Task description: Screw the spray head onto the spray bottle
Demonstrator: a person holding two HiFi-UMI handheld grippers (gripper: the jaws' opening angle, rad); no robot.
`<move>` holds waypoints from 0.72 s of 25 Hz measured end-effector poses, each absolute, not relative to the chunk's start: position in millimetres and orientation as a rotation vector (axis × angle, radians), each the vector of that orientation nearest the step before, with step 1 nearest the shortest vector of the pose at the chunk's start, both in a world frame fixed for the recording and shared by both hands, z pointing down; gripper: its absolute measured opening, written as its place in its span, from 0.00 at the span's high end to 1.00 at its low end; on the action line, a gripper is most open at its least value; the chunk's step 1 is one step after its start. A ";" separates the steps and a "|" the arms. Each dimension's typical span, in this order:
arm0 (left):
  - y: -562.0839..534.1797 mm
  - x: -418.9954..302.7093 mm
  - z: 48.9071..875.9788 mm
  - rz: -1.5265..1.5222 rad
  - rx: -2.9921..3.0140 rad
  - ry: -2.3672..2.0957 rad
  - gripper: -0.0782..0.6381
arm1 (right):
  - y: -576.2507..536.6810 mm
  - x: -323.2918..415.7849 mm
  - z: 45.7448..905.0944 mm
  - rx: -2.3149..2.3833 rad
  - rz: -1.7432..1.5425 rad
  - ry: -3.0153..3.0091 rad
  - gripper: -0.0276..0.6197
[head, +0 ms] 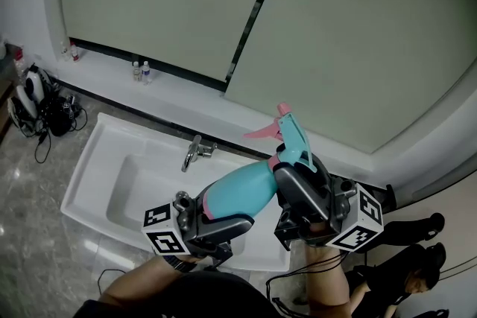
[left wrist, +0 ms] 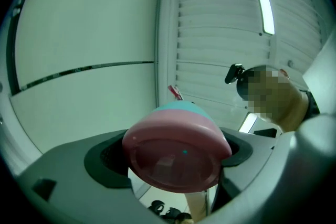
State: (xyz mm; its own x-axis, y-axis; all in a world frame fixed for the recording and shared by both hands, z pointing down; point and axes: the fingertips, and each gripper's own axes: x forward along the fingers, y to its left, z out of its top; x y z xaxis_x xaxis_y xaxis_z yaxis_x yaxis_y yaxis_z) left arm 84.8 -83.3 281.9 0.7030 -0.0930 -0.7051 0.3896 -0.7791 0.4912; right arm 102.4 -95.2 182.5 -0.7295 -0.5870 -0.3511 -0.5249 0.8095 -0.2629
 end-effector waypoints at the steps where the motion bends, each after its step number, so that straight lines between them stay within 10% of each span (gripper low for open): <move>1: -84.2 85.1 281.9 -0.985 2.311 0.170 0.24 | -96.0 104.9 183.4 -0.892 -0.204 2.560 0.73; 11: -93.3 82.3 290.5 -0.882 2.790 -0.544 0.24 | -109.2 133.1 206.1 -1.262 -0.354 2.209 0.73; 18: -90.3 79.9 284.5 -0.989 2.584 -0.133 0.24 | -99.9 116.2 192.2 -1.218 -0.292 2.249 0.73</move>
